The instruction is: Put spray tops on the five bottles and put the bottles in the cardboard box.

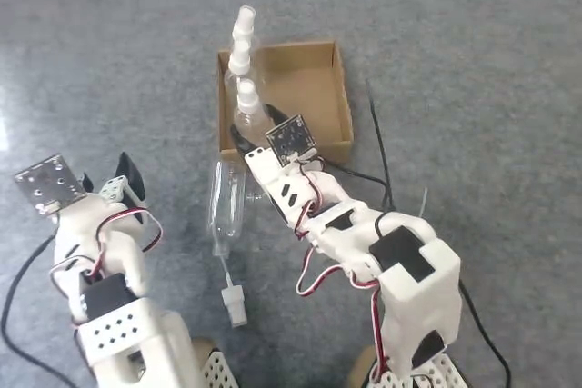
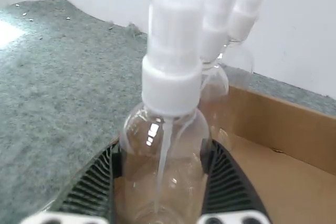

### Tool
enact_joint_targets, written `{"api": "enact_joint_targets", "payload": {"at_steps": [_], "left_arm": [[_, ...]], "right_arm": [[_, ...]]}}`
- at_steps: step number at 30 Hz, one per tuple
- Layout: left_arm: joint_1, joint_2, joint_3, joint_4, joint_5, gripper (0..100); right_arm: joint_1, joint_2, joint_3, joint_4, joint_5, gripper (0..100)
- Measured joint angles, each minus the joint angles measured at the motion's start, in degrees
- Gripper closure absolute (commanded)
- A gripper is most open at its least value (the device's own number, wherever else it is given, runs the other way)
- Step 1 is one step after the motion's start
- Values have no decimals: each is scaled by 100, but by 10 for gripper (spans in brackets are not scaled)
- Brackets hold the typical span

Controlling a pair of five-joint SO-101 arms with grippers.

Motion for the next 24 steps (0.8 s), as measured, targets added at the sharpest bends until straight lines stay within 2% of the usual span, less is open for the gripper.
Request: {"api": "enact_joint_targets", "payload": {"at_steps": [11, 17, 24], "left_arm": [[0, 0, 0, 0, 0, 781], [0, 0, 0, 0, 0, 781], [0, 0, 0, 0, 0, 781]], "right_arm": [[-167, 9, -53, 9, 0, 980], [-185, 53, -53, 9, 0, 849], [-237, 53, -53, 9, 0, 832]]}}
